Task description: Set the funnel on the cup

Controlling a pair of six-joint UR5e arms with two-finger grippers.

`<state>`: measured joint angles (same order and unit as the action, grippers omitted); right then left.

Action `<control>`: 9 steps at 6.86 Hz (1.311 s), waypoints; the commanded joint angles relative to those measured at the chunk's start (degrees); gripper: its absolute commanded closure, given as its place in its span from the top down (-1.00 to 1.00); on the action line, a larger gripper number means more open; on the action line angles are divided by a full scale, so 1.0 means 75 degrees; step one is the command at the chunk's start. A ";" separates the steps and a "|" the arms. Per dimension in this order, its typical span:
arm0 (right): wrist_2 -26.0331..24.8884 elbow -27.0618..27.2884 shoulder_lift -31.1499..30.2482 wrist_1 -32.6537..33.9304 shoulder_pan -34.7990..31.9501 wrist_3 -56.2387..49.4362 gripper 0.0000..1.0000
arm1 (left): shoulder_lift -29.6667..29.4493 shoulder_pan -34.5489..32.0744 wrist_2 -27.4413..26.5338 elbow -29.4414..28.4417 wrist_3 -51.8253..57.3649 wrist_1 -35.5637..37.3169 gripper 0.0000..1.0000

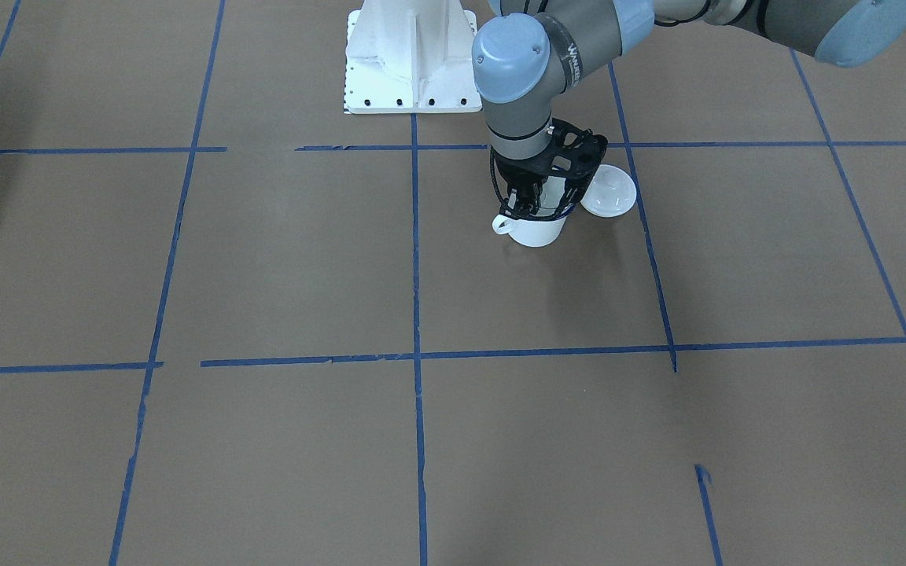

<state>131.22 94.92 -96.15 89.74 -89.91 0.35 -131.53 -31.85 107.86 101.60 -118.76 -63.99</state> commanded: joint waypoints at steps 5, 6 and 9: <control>0.0000 0.0000 0.0000 0.0000 0.0000 0.0000 1.00 | 0.0833 -0.0861 0.0056 0.1857 0.3748 0.0330 1.00; 0.0000 0.0000 0.0000 0.0000 0.0000 0.0000 1.00 | 0.0977 -0.1455 0.0079 0.1921 0.5273 0.0167 1.00; 0.0000 -0.0012 0.0000 0.0000 0.0000 0.0000 1.00 | 0.2952 -0.3410 0.1597 0.1771 0.8497 -0.1973 1.00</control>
<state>131.22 94.91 -96.15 89.74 -89.91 0.35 -115.68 -50.97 115.11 115.57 -66.00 -72.64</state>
